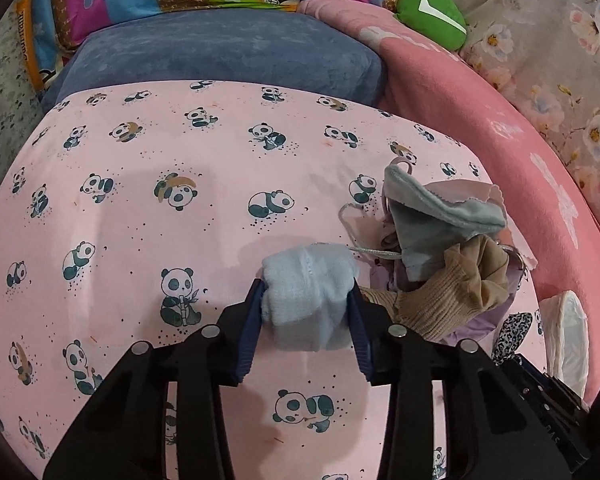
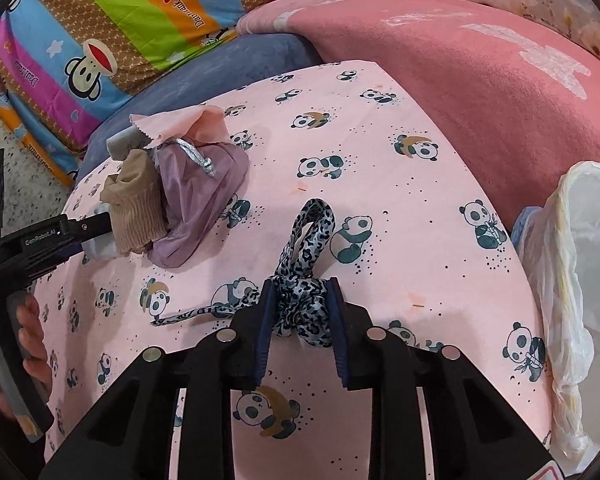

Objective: Collect trash
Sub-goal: 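Grasp a light blue sock with the left tool while the right tool carries the scrunchie, then release the blue sock and leopard scrunchie into the wastebasket with both tools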

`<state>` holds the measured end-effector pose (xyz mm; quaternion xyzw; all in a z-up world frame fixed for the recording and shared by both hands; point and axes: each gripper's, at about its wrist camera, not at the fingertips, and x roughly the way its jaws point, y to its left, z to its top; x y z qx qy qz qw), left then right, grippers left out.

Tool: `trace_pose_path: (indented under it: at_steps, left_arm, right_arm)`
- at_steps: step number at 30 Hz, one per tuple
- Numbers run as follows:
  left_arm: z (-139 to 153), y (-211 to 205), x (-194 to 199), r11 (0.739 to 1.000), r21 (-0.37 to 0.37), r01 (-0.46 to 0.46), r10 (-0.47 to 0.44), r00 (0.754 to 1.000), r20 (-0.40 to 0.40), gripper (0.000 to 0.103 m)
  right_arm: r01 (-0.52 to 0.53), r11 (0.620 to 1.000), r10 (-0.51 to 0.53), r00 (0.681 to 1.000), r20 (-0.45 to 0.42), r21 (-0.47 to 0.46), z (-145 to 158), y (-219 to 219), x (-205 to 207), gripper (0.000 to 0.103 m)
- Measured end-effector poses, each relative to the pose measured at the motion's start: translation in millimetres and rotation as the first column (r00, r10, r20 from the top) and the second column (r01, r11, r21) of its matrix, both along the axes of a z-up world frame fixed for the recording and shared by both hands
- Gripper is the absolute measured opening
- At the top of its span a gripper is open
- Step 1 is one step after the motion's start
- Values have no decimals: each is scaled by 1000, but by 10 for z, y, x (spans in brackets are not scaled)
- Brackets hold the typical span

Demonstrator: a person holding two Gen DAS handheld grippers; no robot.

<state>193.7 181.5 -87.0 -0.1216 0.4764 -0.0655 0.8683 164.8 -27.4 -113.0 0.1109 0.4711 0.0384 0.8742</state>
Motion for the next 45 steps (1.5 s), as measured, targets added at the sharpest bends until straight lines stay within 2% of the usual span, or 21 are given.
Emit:
trace_pose_path:
  at_steps: [1, 8, 19, 25, 32, 45]
  left_arm:
    - [16, -1, -10, 1000, -3, -1, 1, 1000, 1, 37]
    - [289, -77, -124, 1000, 15, 0, -1, 998, 57, 36]
    - [983, -543, -405, 997, 21, 72, -75, 980, 185, 36]
    - [1272, -948, -565, 989, 42, 141, -147, 958, 244, 36]
    - [1479, -1525, -751, 968, 72, 239, -249, 925, 286, 36]
    - [1581, -2425, -1054, 906, 129, 403, -423, 857, 295, 36]
  right_arm:
    - [-1, 1000, 1, 1000, 1, -1, 7, 5, -7, 14]
    - [-15, 1000, 15, 998, 62, -2, 237, 41, -107, 11]
    - [4, 1000, -12, 967, 255, 30, 1079, -156, -433, 11]
    - [38, 998, -50, 936, 347, 41, 1525, -424, -665, 11]
    - [110, 993, -122, 907, 403, 53, 1820, -826, -945, 11]
    - [250, 964, -263, 858, 440, 90, 2014, -1717, -1456, 11]
